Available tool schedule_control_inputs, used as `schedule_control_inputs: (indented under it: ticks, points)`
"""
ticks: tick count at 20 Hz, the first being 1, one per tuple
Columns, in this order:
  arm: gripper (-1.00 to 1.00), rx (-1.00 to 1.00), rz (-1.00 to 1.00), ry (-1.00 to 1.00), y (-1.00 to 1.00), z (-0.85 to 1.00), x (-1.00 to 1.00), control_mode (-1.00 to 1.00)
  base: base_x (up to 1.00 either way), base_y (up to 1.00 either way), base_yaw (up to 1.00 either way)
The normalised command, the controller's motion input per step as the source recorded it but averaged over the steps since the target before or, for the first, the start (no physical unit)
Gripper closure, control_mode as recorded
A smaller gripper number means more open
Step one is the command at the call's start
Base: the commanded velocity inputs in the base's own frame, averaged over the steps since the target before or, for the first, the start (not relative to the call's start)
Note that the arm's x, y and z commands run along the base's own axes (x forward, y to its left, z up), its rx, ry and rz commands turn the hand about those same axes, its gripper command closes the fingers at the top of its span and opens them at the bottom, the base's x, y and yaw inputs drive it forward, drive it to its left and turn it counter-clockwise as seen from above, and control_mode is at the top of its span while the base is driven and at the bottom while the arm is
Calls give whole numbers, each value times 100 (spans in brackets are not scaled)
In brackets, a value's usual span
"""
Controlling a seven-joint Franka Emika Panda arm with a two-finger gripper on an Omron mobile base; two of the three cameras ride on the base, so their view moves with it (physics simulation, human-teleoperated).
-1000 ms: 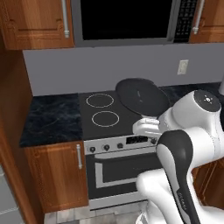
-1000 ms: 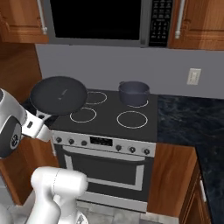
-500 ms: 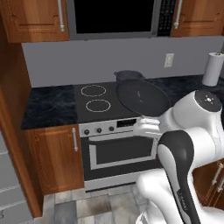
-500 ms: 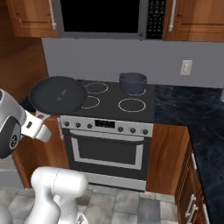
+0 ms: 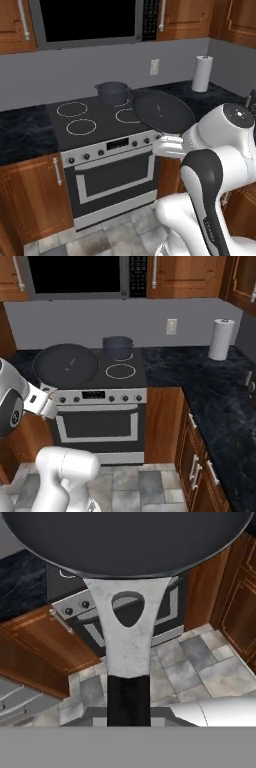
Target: Move the pot and pan from the stove into the sink.
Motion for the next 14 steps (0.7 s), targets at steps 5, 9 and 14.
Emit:
schedule_control_inputs:
  ticks: [5,9,14]
  points:
    - [100,0,0,0,0,0,0,100,-17,0,-41]
    - [100,0,0,0,0,0,0,100,-16,0,-41]
    - [100,0,0,0,0,0,0,100,-9,0,-44]
